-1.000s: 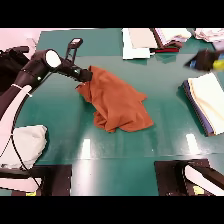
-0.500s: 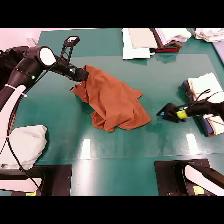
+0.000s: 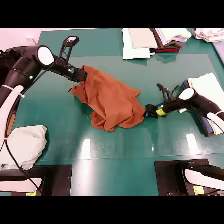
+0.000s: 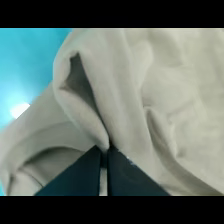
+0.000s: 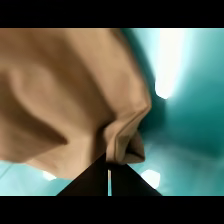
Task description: Fold the shirts.
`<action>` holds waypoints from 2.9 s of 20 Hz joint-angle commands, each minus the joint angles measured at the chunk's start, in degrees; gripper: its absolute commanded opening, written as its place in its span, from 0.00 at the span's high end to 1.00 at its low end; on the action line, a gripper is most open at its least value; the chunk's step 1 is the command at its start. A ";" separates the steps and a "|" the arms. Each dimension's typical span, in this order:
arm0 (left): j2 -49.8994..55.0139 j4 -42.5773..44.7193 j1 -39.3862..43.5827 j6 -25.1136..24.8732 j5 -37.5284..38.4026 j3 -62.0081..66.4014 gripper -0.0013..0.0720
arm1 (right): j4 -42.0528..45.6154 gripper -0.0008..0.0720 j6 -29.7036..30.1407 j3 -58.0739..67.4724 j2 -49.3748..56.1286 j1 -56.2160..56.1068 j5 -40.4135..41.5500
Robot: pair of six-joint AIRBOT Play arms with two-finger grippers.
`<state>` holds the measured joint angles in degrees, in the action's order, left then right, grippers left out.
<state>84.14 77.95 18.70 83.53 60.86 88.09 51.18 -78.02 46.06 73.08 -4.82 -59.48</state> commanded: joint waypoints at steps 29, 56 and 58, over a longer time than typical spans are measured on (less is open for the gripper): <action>-17.77 2.16 -0.04 -4.17 10.10 -10.88 0.95 | 27.65 0.97 -3.93 55.25 2.95 9.57 -22.60; -16.46 2.47 -0.07 -5.62 -1.25 -16.31 0.06 | 28.02 0.97 -3.96 46.34 4.20 5.25 -22.80; -16.46 13.62 -0.37 0.50 -0.48 -15.61 0.07 | 28.04 0.97 -3.96 46.34 4.17 5.25 -23.45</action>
<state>67.29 79.33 18.59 77.91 63.55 71.96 79.29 -81.97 92.42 77.30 0.47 -81.73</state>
